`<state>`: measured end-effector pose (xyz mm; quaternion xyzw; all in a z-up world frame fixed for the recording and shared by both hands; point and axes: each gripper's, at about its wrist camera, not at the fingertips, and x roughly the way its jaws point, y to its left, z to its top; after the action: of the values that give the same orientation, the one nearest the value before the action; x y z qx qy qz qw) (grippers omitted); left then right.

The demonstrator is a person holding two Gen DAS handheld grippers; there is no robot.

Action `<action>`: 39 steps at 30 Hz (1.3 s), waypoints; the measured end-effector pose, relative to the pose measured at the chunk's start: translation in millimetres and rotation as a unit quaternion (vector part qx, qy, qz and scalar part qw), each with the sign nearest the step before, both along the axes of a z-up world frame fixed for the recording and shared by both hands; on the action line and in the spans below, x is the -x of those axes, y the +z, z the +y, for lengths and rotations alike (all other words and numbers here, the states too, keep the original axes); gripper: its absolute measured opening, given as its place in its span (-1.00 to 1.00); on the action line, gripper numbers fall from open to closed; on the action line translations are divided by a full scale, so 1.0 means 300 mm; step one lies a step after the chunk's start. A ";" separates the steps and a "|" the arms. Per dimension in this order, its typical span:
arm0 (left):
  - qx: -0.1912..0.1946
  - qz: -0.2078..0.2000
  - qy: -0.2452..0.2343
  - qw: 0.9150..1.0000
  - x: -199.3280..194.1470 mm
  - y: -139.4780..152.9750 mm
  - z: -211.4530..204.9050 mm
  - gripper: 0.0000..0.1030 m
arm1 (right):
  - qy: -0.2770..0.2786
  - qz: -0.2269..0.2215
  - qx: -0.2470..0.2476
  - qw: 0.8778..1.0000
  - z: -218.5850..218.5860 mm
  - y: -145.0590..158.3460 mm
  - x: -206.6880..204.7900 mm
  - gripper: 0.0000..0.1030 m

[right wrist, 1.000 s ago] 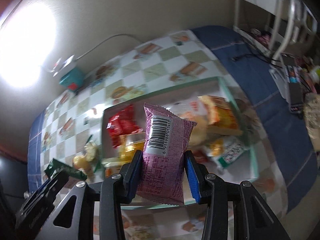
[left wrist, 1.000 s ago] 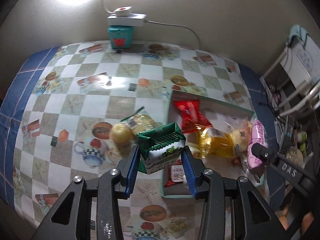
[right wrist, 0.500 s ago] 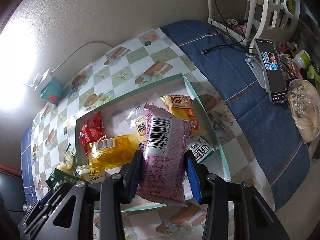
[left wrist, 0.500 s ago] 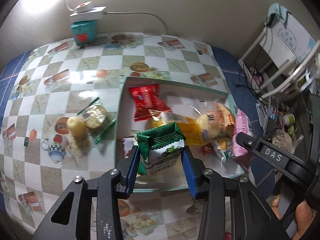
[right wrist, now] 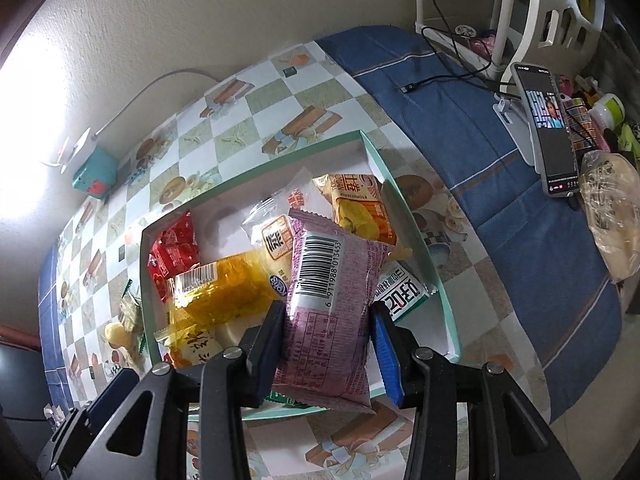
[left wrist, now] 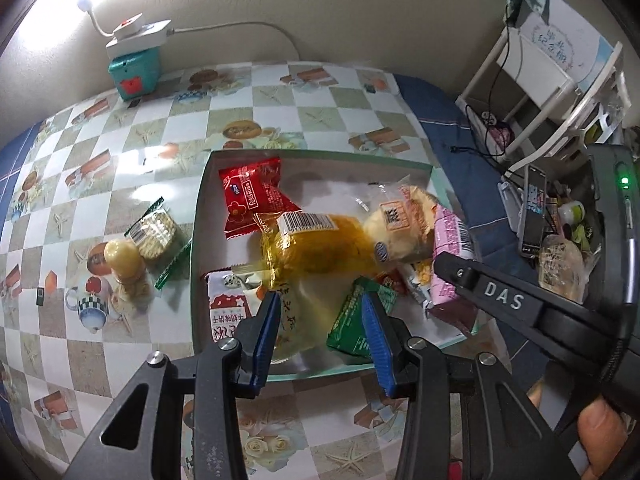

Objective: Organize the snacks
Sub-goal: 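Open both grippers to drop the biscuit box and pink bag in the tray, then move both grippers back toward the yellow bun and round cracker pack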

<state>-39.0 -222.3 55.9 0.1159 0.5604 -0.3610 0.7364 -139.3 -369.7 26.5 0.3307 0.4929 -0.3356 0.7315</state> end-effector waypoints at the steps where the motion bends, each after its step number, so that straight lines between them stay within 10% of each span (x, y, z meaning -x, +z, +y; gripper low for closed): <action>1: -0.001 0.000 0.003 1.000 -0.005 -0.002 0.004 -0.15 | 0.000 0.001 -0.001 1.000 0.001 -0.002 -0.001 -0.10; 17: -0.016 0.009 0.073 0.997 -0.112 -0.027 0.095 -0.13 | 0.012 0.047 -0.034 0.998 0.016 -0.127 -0.042 0.13; 30: -0.044 0.026 0.121 0.991 -0.187 -0.078 0.162 0.52 | -0.014 0.051 0.011 0.999 0.005 -0.083 -0.037 0.67; 39: -0.060 0.022 0.192 0.979 -0.266 -0.112 0.256 0.65 | -0.014 0.042 0.044 0.998 0.030 -0.021 -0.055 0.68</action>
<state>40.7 -145.4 22.4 0.0419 0.6090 -0.1813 0.7710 -122.9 -360.6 20.2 0.2901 0.5034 -0.3811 0.7191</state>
